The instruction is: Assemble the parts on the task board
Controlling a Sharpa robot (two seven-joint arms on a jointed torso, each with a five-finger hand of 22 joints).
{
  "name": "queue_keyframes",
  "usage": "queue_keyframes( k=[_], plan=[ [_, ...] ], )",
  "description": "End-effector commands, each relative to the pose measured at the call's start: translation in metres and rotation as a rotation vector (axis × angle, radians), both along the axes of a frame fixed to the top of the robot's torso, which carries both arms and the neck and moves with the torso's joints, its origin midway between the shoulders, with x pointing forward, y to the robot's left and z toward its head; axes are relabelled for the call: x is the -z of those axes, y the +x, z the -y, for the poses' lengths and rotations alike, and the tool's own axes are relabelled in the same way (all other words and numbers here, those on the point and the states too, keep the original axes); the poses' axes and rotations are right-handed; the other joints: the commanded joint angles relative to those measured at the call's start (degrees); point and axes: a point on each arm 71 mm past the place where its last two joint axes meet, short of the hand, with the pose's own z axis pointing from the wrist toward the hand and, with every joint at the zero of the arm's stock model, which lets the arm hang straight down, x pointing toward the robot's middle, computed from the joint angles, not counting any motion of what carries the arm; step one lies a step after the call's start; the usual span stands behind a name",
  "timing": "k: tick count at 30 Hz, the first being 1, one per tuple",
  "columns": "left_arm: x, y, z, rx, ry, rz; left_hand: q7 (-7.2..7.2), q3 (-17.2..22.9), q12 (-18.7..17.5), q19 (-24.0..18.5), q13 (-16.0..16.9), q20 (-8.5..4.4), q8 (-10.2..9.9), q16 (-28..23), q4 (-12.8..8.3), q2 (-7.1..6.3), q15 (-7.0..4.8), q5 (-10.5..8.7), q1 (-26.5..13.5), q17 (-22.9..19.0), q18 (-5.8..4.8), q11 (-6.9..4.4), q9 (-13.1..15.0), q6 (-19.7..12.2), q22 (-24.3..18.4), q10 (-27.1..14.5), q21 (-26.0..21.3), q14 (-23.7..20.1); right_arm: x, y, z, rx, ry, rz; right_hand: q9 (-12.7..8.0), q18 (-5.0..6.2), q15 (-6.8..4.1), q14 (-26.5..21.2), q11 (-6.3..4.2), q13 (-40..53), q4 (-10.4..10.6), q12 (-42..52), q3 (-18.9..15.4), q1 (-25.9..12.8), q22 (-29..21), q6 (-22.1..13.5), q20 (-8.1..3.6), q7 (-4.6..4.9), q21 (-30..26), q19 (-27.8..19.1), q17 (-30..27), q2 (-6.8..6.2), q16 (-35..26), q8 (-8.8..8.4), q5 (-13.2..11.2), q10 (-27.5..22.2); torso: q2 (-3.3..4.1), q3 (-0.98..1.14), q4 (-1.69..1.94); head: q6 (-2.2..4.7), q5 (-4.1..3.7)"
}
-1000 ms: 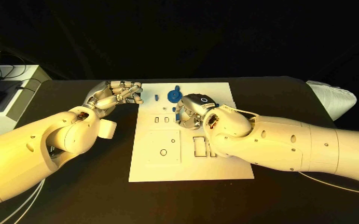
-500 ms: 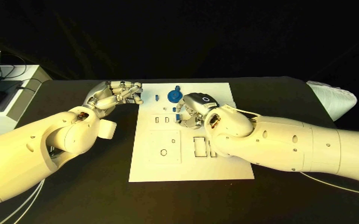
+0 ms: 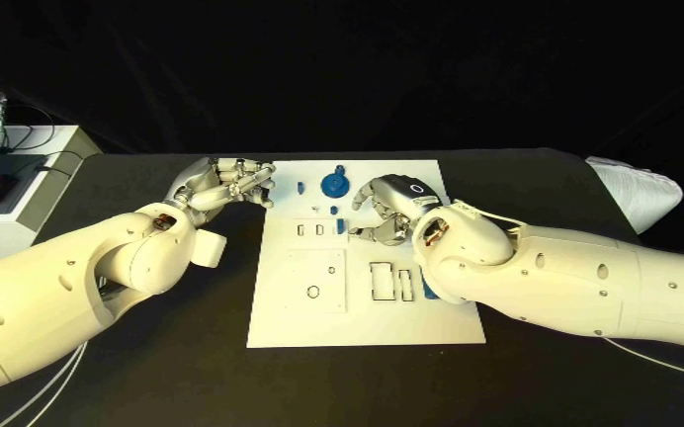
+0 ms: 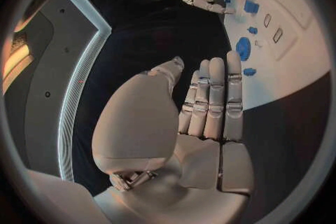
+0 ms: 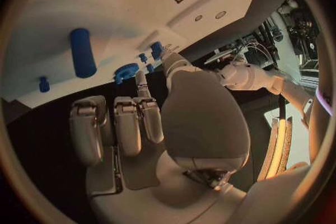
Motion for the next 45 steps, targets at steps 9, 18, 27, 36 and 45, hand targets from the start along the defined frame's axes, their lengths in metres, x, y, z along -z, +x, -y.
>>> queue_keyframes(
  k=[9,18,27,36,45],
  plan=[
    [0.018,0.003,0.014,0.042,0.335,-0.188,-1.35,0.1,34.0,6.0,23.7,-1.67,15.9,31.7,2.2,2.26,-1.44,-0.11,-11.7,37.0,-1.60,-1.44,8.9,-8.6,28.3,-11.2,30.6,19.0,-0.040,0.011,0.032,-0.080,0.281,0.048,0.4,-0.28,0.03,6.0,0.09,12.3,-0.4,-0.7,0.6,2.3,13.6,0.8,0.16,-0.44,-1.8,5.0,14.6,2.74,0.1,1.80,1.6,3.2,-1.82,0.57,-0.46,0.13,0.67],
    [0.011,0.015,0.045,0.188,0.628,-0.263,-2.11,6.1,45.1,9.7,33.6,-2.29,21.4,34.8,2.2,0.62,-2.15,-0.01,-11.6,43.1,-3.04,-2.30,11.2,-10.4,37.7,-7.1,37.6,22.2,-0.046,0.035,0.060,-0.007,0.327,-0.056,0.5,-0.59,-0.10,6.1,-0.02,15.1,-0.2,2.2,1.1,3.1,14.5,0.9,0.01,-0.53,-0.7,5.6,15.1,2.91,0.2,2.37,2.5,6.0,-3.52,1.22,-0.64,-0.24,1.29],
    [0.008,0.032,0.075,0.240,0.831,-0.272,-3.54,9.5,51.4,13.0,41.9,-3.09,23.7,36.6,2.1,-0.59,-3.14,-0.03,-15.2,46.9,-4.11,-3.50,12.6,-7.4,43.6,-0.9,41.1,23.9,-0.039,0.050,0.069,0.048,0.304,-0.131,0.9,-0.61,-0.19,6.1,-0.15,15.1,-0.1,2.3,1.1,2.7,14.5,1.4,-0.07,-0.70,-0.6,5.6,15.1,3.11,0.2,2.82,2.8,6.0,-4.53,2.08,-1.10,-1.02,1.94],
    [0.005,0.047,0.099,0.308,1.016,-0.254,-4.39,14.3,54.0,14.1,46.0,-3.93,25.2,37.1,2.2,-1.51,-3.92,-0.09,-19.2,48.1,-4.52,-4.28,16.9,-6.9,45.7,1.2,42.4,24.4,-0.036,0.055,0.068,0.069,0.272,-0.155,0.9,-0.58,-0.18,6.1,-0.07,15.1,0.0,2.3,0.9,2.3,14.4,0.8,-0.11,-0.57,-0.8,5.6,15.1,2.97,0.2,2.60,3.3,6.0,-4.68,2.99,-1.69,-1.57,2.46],
    [0.002,0.057,0.118,0.344,1.103,-0.244,-4.35,10.9,54.4,14.3,47.0,-3.85,25.0,37.2,2.3,-0.86,-3.82,-0.11,-23.4,48.5,-4.64,-4.18,19.5,-7.3,46.4,1.5,42.8,24.5,-0.037,0.057,0.069,0.081,0.261,-0.146,1.0,-0.57,-0.17,6.1,-0.06,15.1,0.0,2.3,0.9,2.1,14.4,0.7,-0.11,-0.55,-0.8,5.6,15.1,2.96,0.2,2.56,3.3,6.0,-4.55,3.06,-1.81,-1.96,2.54]
  ],
)
